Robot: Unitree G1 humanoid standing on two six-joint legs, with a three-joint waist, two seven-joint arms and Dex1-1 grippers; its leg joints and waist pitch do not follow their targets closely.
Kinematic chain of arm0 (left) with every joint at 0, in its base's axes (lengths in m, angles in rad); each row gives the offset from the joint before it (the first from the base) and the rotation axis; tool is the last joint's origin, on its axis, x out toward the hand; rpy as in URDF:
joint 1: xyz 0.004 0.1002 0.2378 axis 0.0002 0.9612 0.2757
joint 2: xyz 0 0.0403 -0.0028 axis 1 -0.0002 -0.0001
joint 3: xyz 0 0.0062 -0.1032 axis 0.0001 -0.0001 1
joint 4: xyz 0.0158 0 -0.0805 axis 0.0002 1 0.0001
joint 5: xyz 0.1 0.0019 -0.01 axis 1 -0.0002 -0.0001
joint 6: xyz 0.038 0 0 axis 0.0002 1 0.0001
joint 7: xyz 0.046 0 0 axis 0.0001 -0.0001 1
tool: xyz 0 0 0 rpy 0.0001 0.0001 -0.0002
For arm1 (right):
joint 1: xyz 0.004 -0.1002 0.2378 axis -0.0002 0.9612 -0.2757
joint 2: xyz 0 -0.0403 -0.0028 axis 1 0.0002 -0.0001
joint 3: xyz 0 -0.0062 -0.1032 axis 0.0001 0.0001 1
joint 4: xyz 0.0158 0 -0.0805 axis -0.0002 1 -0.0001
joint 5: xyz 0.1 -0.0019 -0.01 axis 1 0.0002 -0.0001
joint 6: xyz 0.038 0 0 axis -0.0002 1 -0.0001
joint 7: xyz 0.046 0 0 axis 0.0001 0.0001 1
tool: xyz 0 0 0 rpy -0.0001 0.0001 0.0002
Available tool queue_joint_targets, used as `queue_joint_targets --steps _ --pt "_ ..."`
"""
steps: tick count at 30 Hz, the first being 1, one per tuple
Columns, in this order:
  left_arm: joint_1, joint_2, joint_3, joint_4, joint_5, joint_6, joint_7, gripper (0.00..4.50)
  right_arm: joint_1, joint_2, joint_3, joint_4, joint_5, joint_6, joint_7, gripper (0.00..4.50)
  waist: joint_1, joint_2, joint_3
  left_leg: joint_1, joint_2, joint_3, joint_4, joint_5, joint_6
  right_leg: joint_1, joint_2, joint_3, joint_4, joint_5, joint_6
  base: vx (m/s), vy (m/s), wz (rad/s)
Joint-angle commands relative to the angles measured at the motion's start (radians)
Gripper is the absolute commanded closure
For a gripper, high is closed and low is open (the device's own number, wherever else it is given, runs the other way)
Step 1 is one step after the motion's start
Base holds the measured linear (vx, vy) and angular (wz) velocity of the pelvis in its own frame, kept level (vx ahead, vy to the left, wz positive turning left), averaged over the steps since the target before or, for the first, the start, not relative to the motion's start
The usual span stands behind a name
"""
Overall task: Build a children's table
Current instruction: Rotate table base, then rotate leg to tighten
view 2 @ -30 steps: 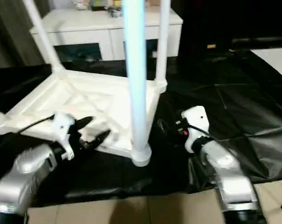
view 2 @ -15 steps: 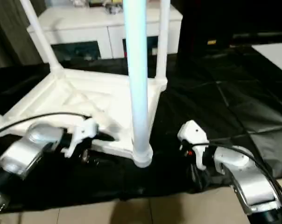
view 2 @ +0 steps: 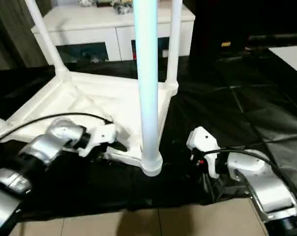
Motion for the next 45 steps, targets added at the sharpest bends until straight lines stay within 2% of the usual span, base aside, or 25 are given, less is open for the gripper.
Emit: queue_joint_targets --steps 1,4,7,9,11,14,16,20,24,25,27,28,29,32,33,34,36,37,38,39,40,42,43,44,45 --pt "-0.045 0.000 -0.005 0.060 0.028 -0.039 0.010 1.82 -0.003 -0.019 0.009 -0.043 0.028 0.015 0.041 0.67 0.002 -0.017 -0.061 0.001 0.060 -0.015 -0.083 -0.097 0.116 0.053 -0.058 0.026 -0.070 0.080 -0.334 0.000 0.000 0.00" --pt "-0.072 -0.010 -0.006 0.118 0.047 -0.069 0.014 2.10 0.003 -0.029 0.014 -0.055 0.034 0.019 0.063 0.67 0.002 -0.017 -0.059 -0.001 0.063 -0.016 -0.085 -0.091 0.124 0.054 -0.060 0.025 -0.069 0.087 -0.336 0.000 0.000 0.00" --pt "-0.093 -0.017 -0.007 0.166 0.065 -0.093 0.016 2.14 0.000 -0.031 0.015 -0.055 0.038 0.021 0.069 0.67 -0.001 -0.017 -0.059 0.000 0.061 -0.014 -0.084 -0.095 0.126 0.052 -0.058 0.025 -0.073 0.077 -0.336 0.000 0.000 0.00" --pt "-0.104 -0.021 -0.008 0.196 0.078 -0.108 0.025 2.53 -0.003 -0.030 0.014 -0.053 0.041 0.021 0.070 0.67 -0.001 -0.015 -0.059 0.000 0.063 -0.016 -0.086 -0.098 0.122 0.054 -0.061 0.025 -0.071 0.073 -0.335 0.000 0.000 0.00" --pt "-0.113 -0.024 -0.008 0.224 0.088 -0.119 0.024 2.54 -0.006 -0.027 0.013 -0.054 0.042 0.024 0.072 0.67 -0.002 -0.016 -0.058 0.000 0.064 -0.016 -0.088 -0.105 0.120 0.052 -0.061 0.025 -0.074 0.069 -0.336 0.000 0.000 0.00" --pt "-0.117 -0.026 -0.010 0.241 0.095 -0.127 0.017 2.93 -0.005 -0.025 0.012 -0.056 0.045 0.025 0.074 0.67 -0.001 -0.015 -0.057 0.001 0.065 -0.016 -0.090 -0.119 0.115 0.051 -0.062 0.026 -0.075 0.060 -0.340 0.000 0.000 0.00" --pt "-0.119 -0.024 -0.015 0.254 0.104 -0.132 0.014 3.00 -0.009 -0.022 0.014 -0.052 0.045 0.024 0.073 0.67 -0.002 -0.015 -0.056 0.001 0.066 -0.016 -0.092 -0.126 0.112 0.051 -0.062 0.025 -0.076 0.058 -0.339 0.000 0.000 0.00" --pt "-0.142 -0.030 0.003 0.303 0.122 -0.161 0.018 3.35 -0.020 -0.018 0.017 -0.040 0.040 0.019 0.079 0.67 -0.001 -0.018 -0.056 0.002 0.067 -0.013 -0.093 -0.129 0.111 0.049 -0.063 0.026 -0.077 0.056 -0.339 0.000 0.000 0.00" --pt "-0.145 -0.027 0.010 0.312 0.123 -0.161 0.010 3.69 -0.026 -0.014 0.022 -0.036 0.038 0.015 0.078 0.67 -0.001 -0.019 -0.053 0.002 0.067 -0.011 -0.096 -0.154 0.105 0.048 -0.065 0.025 -0.080 0.013 -0.335 0.000 0.000 0.00" --pt "-0.141 -0.026 0.016 0.309 0.118 -0.162 0.005 3.86 -0.026 -0.012 0.023 -0.035 0.038 0.014 0.077 0.67 -0.001 -0.023 -0.052 0.002 0.068 -0.010 -0.098 -0.158 0.104 0.048 -0.065 0.026 -0.081 0.007 -0.334 0.000 0.000 0.00" --pt "-0.131 -0.026 0.032 0.305 0.103 -0.162 -0.001 3.92 -0.025 -0.009 0.025 -0.035 0.037 0.012 0.075 0.67 -0.001 -0.020 -0.052 0.001 0.069 -0.010 -0.099 -0.153 0.105 0.047 -0.066 0.025 -0.080 0.012 -0.335 0.000 0.000 0.00" --pt "-0.126 -0.027 0.044 0.305 0.093 -0.162 -0.002 4.15 -0.025 -0.007 0.025 -0.035 0.037 0.011 0.074 0.67 0.000 -0.020 -0.053 0.002 0.070 -0.009 -0.099 -0.150 0.107 0.046 -0.066 0.025 -0.080 0.025 -0.337 0.000 0.000 0.00" --pt "-0.120 -0.028 0.057 0.305 0.084 -0.162 0.003 4.15 -0.025 -0.003 0.023 -0.033 0.035 0.008 0.068 0.67 0.001 -0.016 -0.053 0.002 0.070 -0.010 -0.098 -0.146 0.108 0.046 -0.066 0.025 -0.078 0.033 -0.337 0.000 0.000 0.00" --pt "-0.108 -0.027 0.076 0.304 0.072 -0.157 0.014 4.34 -0.025 0.004 0.019 -0.029 0.033 0.004 0.057 0.67 0.001 -0.017 -0.056 -0.001 0.069 -0.009 -0.096 -0.114 0.119 0.048 -0.067 0.024 -0.074 0.082 -0.340 0.000 0.000 0.00" --pt "-0.089 -0.026 0.088 0.293 0.059 -0.148 0.021 4.37 -0.026 0.014 0.010 -0.023 0.031 -0.002 0.037 0.67 0.000 -0.018 -0.057 -0.003 0.068 -0.010 -0.095 -0.093 0.127 0.050 -0.068 0.023 -0.073 0.108 -0.341 0.000 0.000 0.00" --pt "-0.052 -0.027 0.116 0.267 0.029 -0.130 0.038 4.46 -0.026 0.032 -0.008 -0.014 0.034 -0.004 0.005 0.67 -0.003 -0.010 -0.060 -0.004 0.068 -0.011 -0.092 -0.053 0.141 0.052 -0.069 0.021 -0.067 0.164 -0.345 0.000 0.000 0.00" --pt "-0.032 -0.028 0.131 0.253 0.013 -0.120 0.047 4.49 -0.026 0.042 -0.018 -0.011 0.035 -0.004 -0.012 0.67 -0.008 -0.015 -0.062 -0.009 0.066 -0.010 -0.090 -0.030 0.155 0.054 -0.068 0.018 -0.064 0.195 -0.346 0.000 0.000 0.00" --pt "0.030 -0.028 0.163 0.196 -0.016 -0.095 0.088 4.49 -0.024 0.068 -0.043 0.004 0.034 -0.006 -0.060 0.67 -0.008 -0.014 -0.067 -0.006 0.068 -0.010 -0.087 -0.003 0.170 0.053 -0.069 0.017 -0.062 0.217 -0.345 0.000 0.000 0.00" --pt "0.030 -0.028 0.163 0.196 -0.016 -0.095 0.088 4.49 -0.024 0.068 -0.043 0.004 0.034 -0.006 -0.060 0.67 -0.010 -0.017 -0.067 -0.011 0.067 -0.009 -0.083 0.031 0.190 0.053 -0.069 0.017 -0.059 0.251 -0.344 0.000 0.000 0.00" --pt "0.073 -0.026 0.178 0.152 -0.019 -0.078 0.140 4.49 -0.021 0.085 -0.058 0.013 0.034 -0.005 -0.091 0.67 -0.010 -0.018 -0.069 -0.010 0.067 -0.008 -0.081 0.051 0.206 0.051 -0.069 0.016 -0.059 0.255 -0.336 0.000 0.000 0.00" --pt "0.124 -0.024 0.192 0.082 -0.027 -0.037 0.172 4.49 -0.018 0.100 -0.072 0.021 0.039 -0.001 -0.114 0.67 -0.010 -0.018 -0.070 -0.012 0.069 -0.008 -0.082 0.054 0.217 0.052 -0.072 0.016 -0.058 0.236 -0.328 0.000 0.000 0.00" --pt "0.201 -0.033 0.231 -0.061 -0.053 0.058 0.228 4.49 -0.018 0.121 -0.088 0.034 0.049 0.005 -0.141 0.67 -0.015 -0.022 -0.064 -0.014 0.067 -0.006 -0.082 0.049 0.231 0.045 -0.068 0.013 -0.065 0.186 -0.317 0.000 0.000 0.00" --pt "0.231 -0.041 0.249 -0.131 -0.076 0.100 0.231 4.49 -0.021 0.128 -0.092 0.043 0.052 0.007 -0.147 0.67 -0.016 -0.019 -0.067 -0.013 0.068 -0.005 -0.081 0.047 0.230 0.048 -0.070 0.014 -0.064 0.169 -0.314 0.000 0.000 0.00" --pt "0.234 -0.043 0.252 -0.140 -0.079 0.104 0.232 4.49 -0.022 0.129 -0.092 0.044 0.053 0.007 -0.148 0.67 -0.016 -0.028 -0.065 -0.013 0.068 -0.004 -0.083 0.038 0.230 0.047 -0.070 0.014 -0.067 0.141 -0.311 0.000 0.000 0.00" --pt "0.263 -0.057 0.273 -0.220 -0.102 0.137 0.239 4.49 -0.028 0.140 -0.093 0.058 0.055 0.007 -0.156 0.67 -0.017 -0.027 -0.061 -0.012 0.068 -0.001 -0.086 -0.005 0.219 0.040 -0.067 0.012 -0.076 0.026 -0.302 0.000 0.000 0.00"
